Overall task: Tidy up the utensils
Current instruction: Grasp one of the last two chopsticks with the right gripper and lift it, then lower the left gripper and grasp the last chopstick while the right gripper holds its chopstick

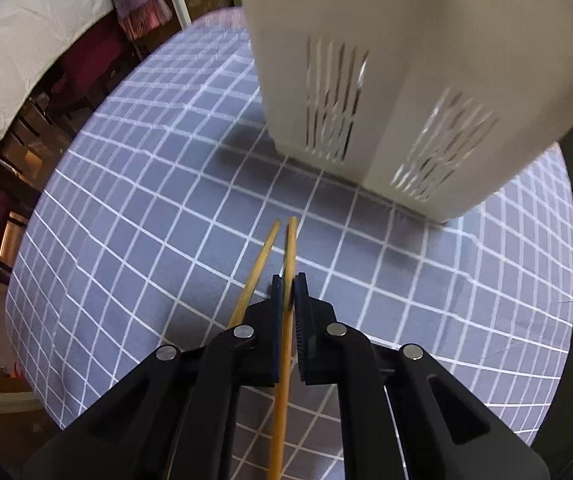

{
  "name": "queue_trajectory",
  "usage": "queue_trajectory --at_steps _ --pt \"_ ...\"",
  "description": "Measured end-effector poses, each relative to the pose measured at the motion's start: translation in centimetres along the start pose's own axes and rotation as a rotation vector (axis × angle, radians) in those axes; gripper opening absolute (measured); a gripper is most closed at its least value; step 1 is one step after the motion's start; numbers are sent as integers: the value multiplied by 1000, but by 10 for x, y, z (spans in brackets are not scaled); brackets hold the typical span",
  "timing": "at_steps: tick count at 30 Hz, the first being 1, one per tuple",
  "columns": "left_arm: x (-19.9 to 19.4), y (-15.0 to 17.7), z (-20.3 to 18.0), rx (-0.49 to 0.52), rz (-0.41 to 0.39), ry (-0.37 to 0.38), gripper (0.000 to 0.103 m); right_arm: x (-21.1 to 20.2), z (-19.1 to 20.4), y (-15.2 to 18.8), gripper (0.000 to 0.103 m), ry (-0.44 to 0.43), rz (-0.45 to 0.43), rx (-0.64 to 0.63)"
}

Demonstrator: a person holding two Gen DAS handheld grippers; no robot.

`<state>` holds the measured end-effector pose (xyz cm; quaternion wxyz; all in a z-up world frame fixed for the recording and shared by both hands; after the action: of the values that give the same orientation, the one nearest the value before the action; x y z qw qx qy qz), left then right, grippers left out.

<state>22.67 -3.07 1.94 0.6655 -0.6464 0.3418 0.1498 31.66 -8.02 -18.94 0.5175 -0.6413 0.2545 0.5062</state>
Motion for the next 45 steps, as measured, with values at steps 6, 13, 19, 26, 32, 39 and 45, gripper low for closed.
queue_trajectory --at_steps 6,13,19,26,32,39,45 --pt "7 6 1 -13 22 4 39 -64 -5 11 6 -3 -164 6" --pt "13 14 -4 -8 49 5 39 -136 -18 36 6 -35 -345 49" --pt "26 27 -15 8 106 -2 39 -189 -36 68 6 -50 -482 96" --pt "51 42 -32 36 189 -5 39 -219 -42 103 6 -33 -551 112" --pt "89 57 -48 55 300 -29 39 -222 -40 111 6 -39 -554 103" --pt "158 75 -52 -22 514 -49 39 -222 -34 112 6 -43 -551 85" --pt "197 77 -48 -89 600 -78 34 -222 -32 113 6 -53 -547 80"
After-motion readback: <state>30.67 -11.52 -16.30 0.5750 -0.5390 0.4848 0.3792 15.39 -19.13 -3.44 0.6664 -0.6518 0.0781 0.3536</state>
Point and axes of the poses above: each gripper's, at about its wrist camera, not at the fingertips, and x roughly the way its jaws point, z to its left, y to its underside, the point moved 1 cm from there along x, roughly the way its jaws point, and after that the axes turned 1 degree about x, right-handed, at the moved point
